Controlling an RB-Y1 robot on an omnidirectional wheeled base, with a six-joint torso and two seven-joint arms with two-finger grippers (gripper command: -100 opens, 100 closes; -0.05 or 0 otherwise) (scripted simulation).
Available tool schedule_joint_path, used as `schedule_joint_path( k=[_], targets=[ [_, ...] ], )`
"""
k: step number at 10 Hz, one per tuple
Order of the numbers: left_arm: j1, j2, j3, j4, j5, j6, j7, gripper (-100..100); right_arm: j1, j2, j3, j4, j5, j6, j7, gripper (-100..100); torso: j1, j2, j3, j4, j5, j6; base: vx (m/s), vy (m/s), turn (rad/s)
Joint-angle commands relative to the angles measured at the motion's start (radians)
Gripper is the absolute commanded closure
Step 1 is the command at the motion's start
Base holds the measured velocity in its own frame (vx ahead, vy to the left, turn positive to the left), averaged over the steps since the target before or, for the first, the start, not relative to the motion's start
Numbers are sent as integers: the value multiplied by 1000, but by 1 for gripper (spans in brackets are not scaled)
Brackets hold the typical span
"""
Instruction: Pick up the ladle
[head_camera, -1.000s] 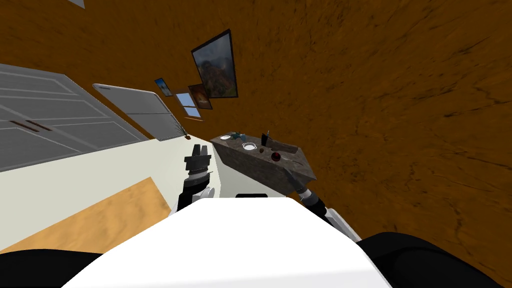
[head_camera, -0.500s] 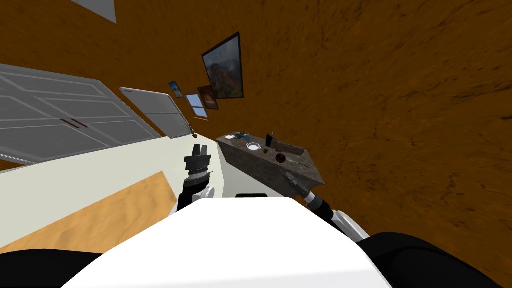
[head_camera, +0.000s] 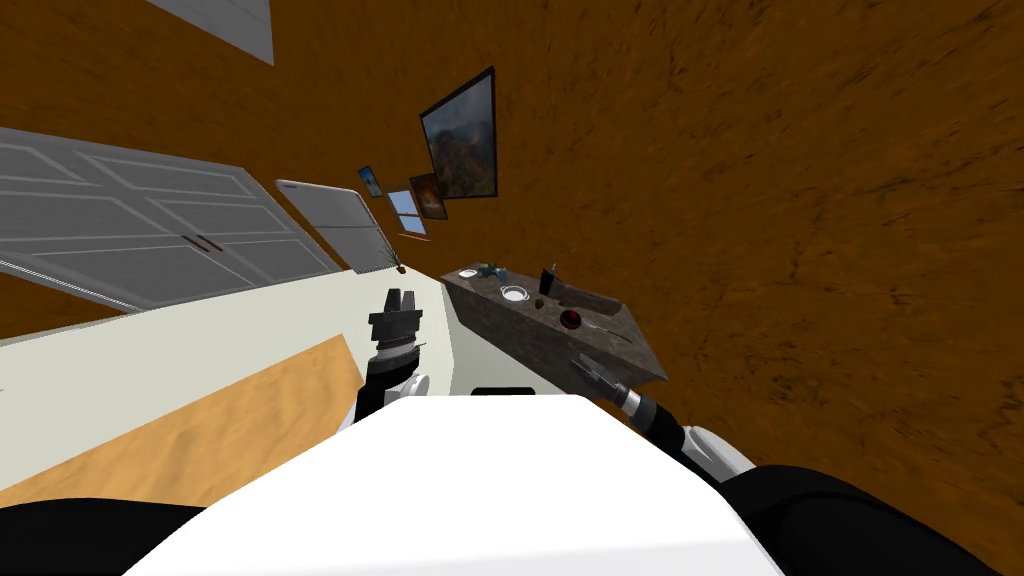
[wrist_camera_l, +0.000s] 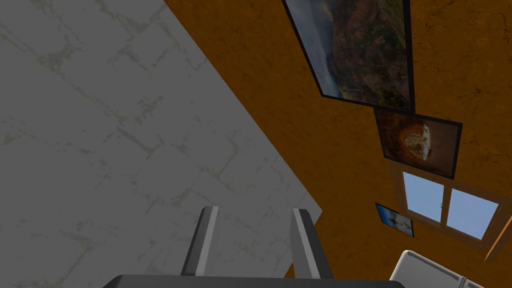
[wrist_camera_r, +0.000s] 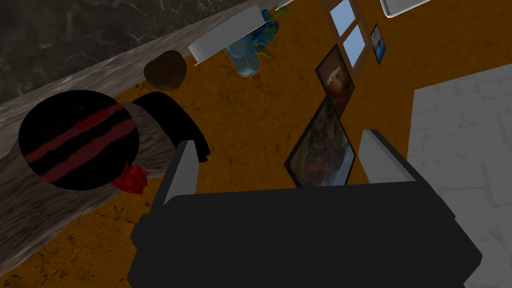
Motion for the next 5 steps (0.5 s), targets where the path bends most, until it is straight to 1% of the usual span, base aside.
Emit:
schedule_joint_path(
  k=[1,2,3,4,5],
  targets=[
    [0,0,0,0,0,0,0,0,13,-50,-29,41,50,-13,-2,-100,0,0,0,0,0,0,3,48,176],
    [0,0,0,0,0,0,0,0,13,-51,-29,41,74,-13,-2,-100,0,0,0,0,0,-1,10,35,62],
    [0,0,0,0,0,0,0,0,24,-90,-51,74,113,-20,-3,-100,0,0,0,0,0,0,12,47,124],
    [0,0,0,0,0,0,0,0,24,-95,-51,74,132,-20,-3,-100,0,0,0,0,0,0,13,34,66],
    [0,0,0,0,0,0,0,0,33,-132,-73,107,168,-26,-4,-100,-1,0,0,0,0,0,18,42,123]
  ],
)
